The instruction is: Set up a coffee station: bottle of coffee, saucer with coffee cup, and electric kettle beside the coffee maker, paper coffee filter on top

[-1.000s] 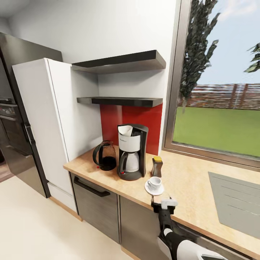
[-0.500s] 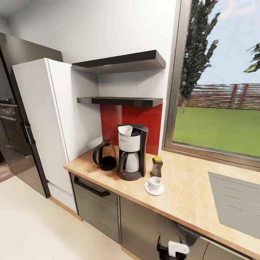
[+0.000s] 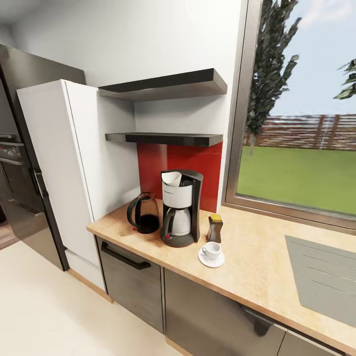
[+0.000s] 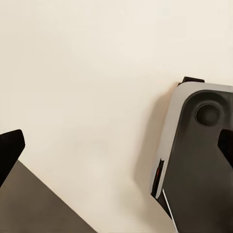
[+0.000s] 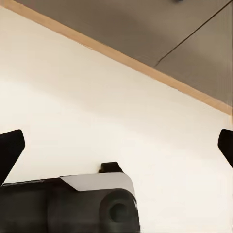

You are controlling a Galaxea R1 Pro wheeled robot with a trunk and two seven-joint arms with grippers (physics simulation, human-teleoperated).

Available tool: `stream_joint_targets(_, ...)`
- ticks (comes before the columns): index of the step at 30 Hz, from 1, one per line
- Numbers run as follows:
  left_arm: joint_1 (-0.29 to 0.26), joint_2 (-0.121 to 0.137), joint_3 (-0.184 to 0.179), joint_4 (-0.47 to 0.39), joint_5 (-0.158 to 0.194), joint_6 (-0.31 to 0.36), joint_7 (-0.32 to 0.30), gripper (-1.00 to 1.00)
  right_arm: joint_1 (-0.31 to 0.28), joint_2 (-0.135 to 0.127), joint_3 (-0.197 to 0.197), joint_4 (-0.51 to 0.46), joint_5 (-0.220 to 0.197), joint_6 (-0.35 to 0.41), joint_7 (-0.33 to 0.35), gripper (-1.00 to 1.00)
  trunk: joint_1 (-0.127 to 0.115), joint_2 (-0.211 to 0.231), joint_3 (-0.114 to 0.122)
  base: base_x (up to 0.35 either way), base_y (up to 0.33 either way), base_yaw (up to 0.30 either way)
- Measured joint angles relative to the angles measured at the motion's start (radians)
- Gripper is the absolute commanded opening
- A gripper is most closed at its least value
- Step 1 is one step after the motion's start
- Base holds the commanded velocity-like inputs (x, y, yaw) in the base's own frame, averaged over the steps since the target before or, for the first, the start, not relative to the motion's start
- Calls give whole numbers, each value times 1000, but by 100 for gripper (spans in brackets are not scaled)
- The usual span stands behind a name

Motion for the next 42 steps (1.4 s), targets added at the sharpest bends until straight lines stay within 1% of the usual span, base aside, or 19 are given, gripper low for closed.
stream_joint_targets(1,0,0,0,0,0,0,0,100,1,0,0,0,0,16,9,100,0,0,0,0,0,0)
stream_joint_targets(2,0,0,0,0,0,0,0,100,2,0,-1,-1,0,64,25,100,0,0,0,0,0,0)
stream_joint_targets(3,0,0,1,1,0,-1,0,100,3,0,-1,-1,1,159,45,100,0,0,0,0,0,0)
stream_joint_targets(5,0,-1,1,1,0,-1,0,100,2,0,0,-1,0,197,51,100,0,0,0,0,0,0)
stream_joint_targets(7,0,-3,1,1,0,-1,0,100,2,0,0,0,0,213,53,100,0,0,0,0,0,0)
stream_joint_targets(14,0,-3,-1,1,0,0,0,100,2,0,0,1,2,224,51,100,0,0,0,0,0,0)
stream_joint_targets(15,0,-3,-1,1,0,1,0,100,3,-5,0,1,2,223,51,100,0,0,0,0,0,0)
stream_joint_targets(16,0,-2,-3,1,0,5,0,100,21,-32,-1,3,4,223,54,100,0,0,0,0,0,0)
stream_joint_targets(17,0,-2,-4,2,0,6,0,100,33,-38,1,2,4,223,54,100,0,0,0,0,0,0)
stream_joint_targets(18,0,-2,-4,3,0,7,0,100,43,-50,1,3,5,223,54,100,0,0,0,0,0,0)
stream_joint_targets(23,1,-1,-4,4,0,8,0,100,57,-65,2,3,5,224,54,100,0,0,0,0,0,0)
stream_joint_targets(27,1,2,-4,5,0,9,0,100,84,-92,1,3,5,225,54,100,0,0,0,0,0,0)
stream_joint_targets(34,1,0,-4,5,0,9,0,100,160,-151,0,3,5,224,56,100,0,0,0,0,0,0)
stream_joint_targets(36,1,0,-4,5,0,9,0,100,180,-162,1,3,5,224,57,100,0,0,0,0,0,0)
stream_joint_targets(40,1,0,-4,5,0,9,0,100,218,-173,2,3,6,224,62,100,0,0,0,0,0,0)
stream_joint_targets(42,1,0,-4,5,0,9,0,100,239,-177,2,3,6,224,103,100,0,0,0,0,0,0)
